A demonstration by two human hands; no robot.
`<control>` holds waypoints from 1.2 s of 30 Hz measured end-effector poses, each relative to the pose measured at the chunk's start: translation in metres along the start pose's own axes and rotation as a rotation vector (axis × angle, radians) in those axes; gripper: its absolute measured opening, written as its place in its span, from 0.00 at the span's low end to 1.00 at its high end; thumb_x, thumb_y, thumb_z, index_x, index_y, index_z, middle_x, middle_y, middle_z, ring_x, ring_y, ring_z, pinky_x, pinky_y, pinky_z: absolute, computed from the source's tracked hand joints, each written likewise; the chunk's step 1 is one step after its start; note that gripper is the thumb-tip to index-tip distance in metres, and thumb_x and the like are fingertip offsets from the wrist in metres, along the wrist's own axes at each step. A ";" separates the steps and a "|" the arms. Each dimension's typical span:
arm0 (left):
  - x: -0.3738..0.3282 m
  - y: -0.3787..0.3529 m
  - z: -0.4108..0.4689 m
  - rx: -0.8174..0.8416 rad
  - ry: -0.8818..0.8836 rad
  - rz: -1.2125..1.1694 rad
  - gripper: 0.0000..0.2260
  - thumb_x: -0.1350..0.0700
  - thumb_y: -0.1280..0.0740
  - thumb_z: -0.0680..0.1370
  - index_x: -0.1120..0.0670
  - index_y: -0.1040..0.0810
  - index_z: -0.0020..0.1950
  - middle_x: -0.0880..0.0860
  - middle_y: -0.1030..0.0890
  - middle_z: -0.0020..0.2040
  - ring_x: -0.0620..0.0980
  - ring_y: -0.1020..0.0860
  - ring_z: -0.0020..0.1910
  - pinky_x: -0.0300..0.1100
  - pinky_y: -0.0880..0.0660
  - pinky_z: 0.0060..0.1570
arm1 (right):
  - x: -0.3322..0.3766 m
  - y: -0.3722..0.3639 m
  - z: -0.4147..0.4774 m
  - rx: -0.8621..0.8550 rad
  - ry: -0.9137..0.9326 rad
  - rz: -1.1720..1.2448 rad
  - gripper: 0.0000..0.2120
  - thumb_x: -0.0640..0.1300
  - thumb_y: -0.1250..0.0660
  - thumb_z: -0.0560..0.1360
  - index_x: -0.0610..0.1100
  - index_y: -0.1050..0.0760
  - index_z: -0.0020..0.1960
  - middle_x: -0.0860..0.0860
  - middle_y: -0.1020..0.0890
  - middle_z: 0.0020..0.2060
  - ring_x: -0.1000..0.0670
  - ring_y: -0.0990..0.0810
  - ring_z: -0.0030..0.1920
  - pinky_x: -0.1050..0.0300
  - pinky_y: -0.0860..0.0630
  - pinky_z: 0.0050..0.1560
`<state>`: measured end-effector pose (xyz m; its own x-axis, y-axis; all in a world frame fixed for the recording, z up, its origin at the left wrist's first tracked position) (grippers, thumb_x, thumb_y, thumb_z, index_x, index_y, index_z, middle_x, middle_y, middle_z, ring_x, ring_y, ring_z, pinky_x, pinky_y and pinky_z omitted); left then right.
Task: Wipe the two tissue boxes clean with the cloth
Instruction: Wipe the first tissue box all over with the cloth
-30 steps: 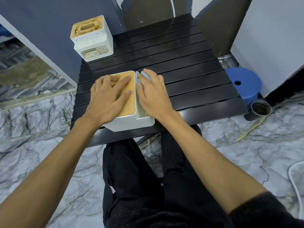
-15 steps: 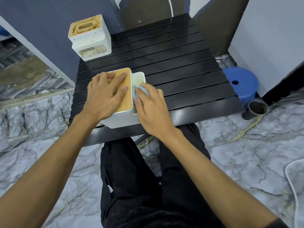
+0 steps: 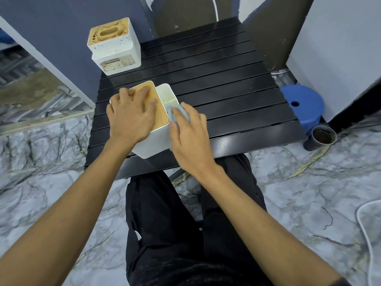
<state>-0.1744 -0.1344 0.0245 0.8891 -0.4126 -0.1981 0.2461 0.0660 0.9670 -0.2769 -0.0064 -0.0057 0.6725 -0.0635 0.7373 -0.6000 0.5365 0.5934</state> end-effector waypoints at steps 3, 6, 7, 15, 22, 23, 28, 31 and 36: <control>-0.001 0.000 0.000 -0.008 0.033 0.002 0.20 0.41 0.46 0.82 0.41 0.33 0.74 0.55 0.32 0.70 0.62 0.37 0.71 0.58 0.44 0.72 | 0.004 0.001 -0.006 -0.023 0.017 -0.040 0.26 0.50 0.54 0.81 0.40 0.30 0.70 0.42 0.32 0.70 0.42 0.31 0.58 0.48 0.29 0.60; 0.001 0.000 0.001 -0.008 0.061 0.006 0.20 0.41 0.46 0.82 0.41 0.33 0.74 0.55 0.33 0.70 0.62 0.38 0.72 0.59 0.45 0.72 | 0.009 -0.003 -0.022 -0.049 -0.001 -0.020 0.23 0.47 0.50 0.82 0.41 0.34 0.73 0.44 0.34 0.71 0.44 0.32 0.56 0.50 0.29 0.59; 0.001 -0.001 0.001 -0.001 0.062 0.008 0.20 0.41 0.47 0.83 0.42 0.33 0.74 0.55 0.33 0.70 0.62 0.38 0.72 0.59 0.45 0.72 | 0.009 -0.004 -0.022 -0.062 -0.016 -0.017 0.23 0.47 0.50 0.82 0.41 0.34 0.73 0.44 0.34 0.71 0.45 0.32 0.56 0.50 0.29 0.59; 0.002 -0.001 0.002 0.015 0.039 0.019 0.21 0.41 0.47 0.83 0.41 0.35 0.75 0.55 0.33 0.71 0.63 0.38 0.71 0.59 0.45 0.72 | 0.006 -0.004 0.001 -0.103 -0.003 -0.098 0.23 0.47 0.51 0.81 0.41 0.29 0.69 0.44 0.31 0.70 0.45 0.33 0.59 0.52 0.29 0.58; 0.001 0.000 0.002 0.015 0.032 0.025 0.21 0.41 0.47 0.83 0.42 0.35 0.75 0.56 0.33 0.71 0.63 0.38 0.71 0.59 0.45 0.71 | 0.006 -0.007 -0.014 -0.077 -0.014 -0.063 0.23 0.48 0.51 0.81 0.43 0.33 0.73 0.44 0.34 0.72 0.45 0.33 0.58 0.49 0.27 0.58; 0.002 0.000 0.002 0.020 0.029 0.025 0.21 0.41 0.47 0.83 0.42 0.35 0.76 0.56 0.33 0.71 0.63 0.38 0.71 0.59 0.45 0.71 | 0.007 -0.007 -0.008 -0.077 -0.011 -0.078 0.23 0.48 0.52 0.81 0.42 0.32 0.72 0.43 0.33 0.71 0.44 0.32 0.58 0.50 0.27 0.59; 0.002 0.000 0.002 0.009 0.036 0.034 0.21 0.41 0.47 0.83 0.42 0.35 0.75 0.56 0.33 0.70 0.63 0.38 0.71 0.59 0.45 0.71 | 0.006 -0.004 0.018 -0.066 -0.036 -0.127 0.20 0.47 0.49 0.81 0.40 0.26 0.65 0.42 0.29 0.67 0.41 0.29 0.55 0.46 0.27 0.55; 0.002 0.001 0.001 -0.010 0.069 0.030 0.21 0.41 0.47 0.83 0.42 0.34 0.75 0.56 0.32 0.69 0.63 0.37 0.71 0.59 0.44 0.71 | 0.011 -0.005 0.004 -0.073 -0.046 -0.137 0.18 0.44 0.44 0.81 0.40 0.29 0.68 0.41 0.31 0.69 0.41 0.30 0.55 0.46 0.28 0.55; 0.003 0.000 0.002 -0.001 0.082 0.041 0.20 0.42 0.48 0.83 0.43 0.34 0.74 0.57 0.33 0.70 0.64 0.38 0.71 0.60 0.44 0.71 | 0.016 -0.013 -0.017 -0.078 -0.110 -0.071 0.22 0.44 0.45 0.81 0.40 0.36 0.74 0.40 0.35 0.70 0.41 0.32 0.55 0.46 0.27 0.56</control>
<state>-0.1724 -0.1374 0.0239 0.9271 -0.3337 -0.1706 0.2088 0.0821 0.9745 -0.2509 0.0001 -0.0072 0.6575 -0.1933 0.7282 -0.5147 0.5906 0.6215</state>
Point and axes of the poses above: each hand's wrist, its own z-axis towards the middle knuckle, its own y-axis out of the back of the hand, x = y × z, the point moved 8 cm from there along z, towards the middle knuckle
